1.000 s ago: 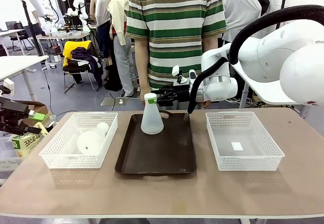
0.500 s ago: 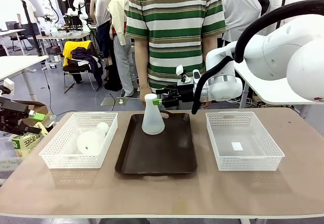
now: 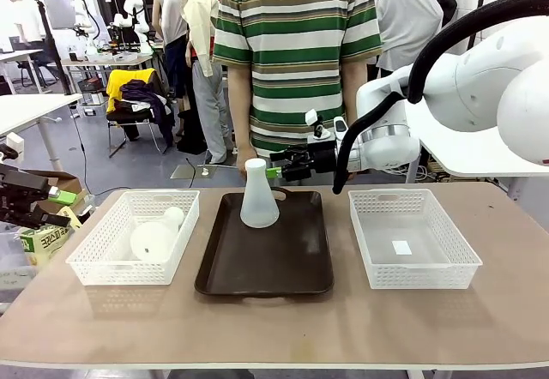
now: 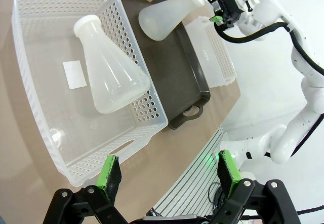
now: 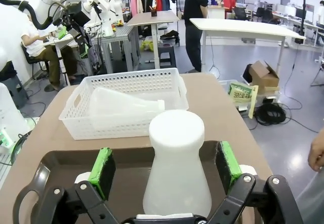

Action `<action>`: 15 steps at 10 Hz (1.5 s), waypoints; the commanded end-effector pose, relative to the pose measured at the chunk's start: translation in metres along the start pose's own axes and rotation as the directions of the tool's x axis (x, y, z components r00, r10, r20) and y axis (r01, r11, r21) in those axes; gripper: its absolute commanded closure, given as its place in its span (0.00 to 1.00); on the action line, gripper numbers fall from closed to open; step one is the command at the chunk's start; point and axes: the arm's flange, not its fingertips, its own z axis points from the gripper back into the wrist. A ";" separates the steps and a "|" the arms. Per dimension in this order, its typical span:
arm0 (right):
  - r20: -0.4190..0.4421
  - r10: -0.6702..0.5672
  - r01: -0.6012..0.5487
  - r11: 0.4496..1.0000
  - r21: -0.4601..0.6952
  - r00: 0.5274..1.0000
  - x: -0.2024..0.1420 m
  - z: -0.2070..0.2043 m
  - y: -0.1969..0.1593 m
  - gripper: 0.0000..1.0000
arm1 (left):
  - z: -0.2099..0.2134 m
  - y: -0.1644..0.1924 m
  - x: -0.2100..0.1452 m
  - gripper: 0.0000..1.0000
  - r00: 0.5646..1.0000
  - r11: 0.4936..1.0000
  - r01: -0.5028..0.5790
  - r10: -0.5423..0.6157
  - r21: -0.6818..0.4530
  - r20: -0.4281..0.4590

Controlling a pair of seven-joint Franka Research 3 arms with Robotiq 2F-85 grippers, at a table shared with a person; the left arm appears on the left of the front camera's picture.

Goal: Prepare the laboratory tools.
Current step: Place the picked Big flask upright in the Handle tray as instructed by the person, then pick up the Big flask that the person points to.

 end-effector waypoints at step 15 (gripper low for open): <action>-0.140 0.061 -0.076 0.992 -0.099 0.988 0.047 0.096 0.025 0.00 | 0.001 0.000 -0.001 0.00 1.000 1.000 0.003 -0.003 -0.007 0.008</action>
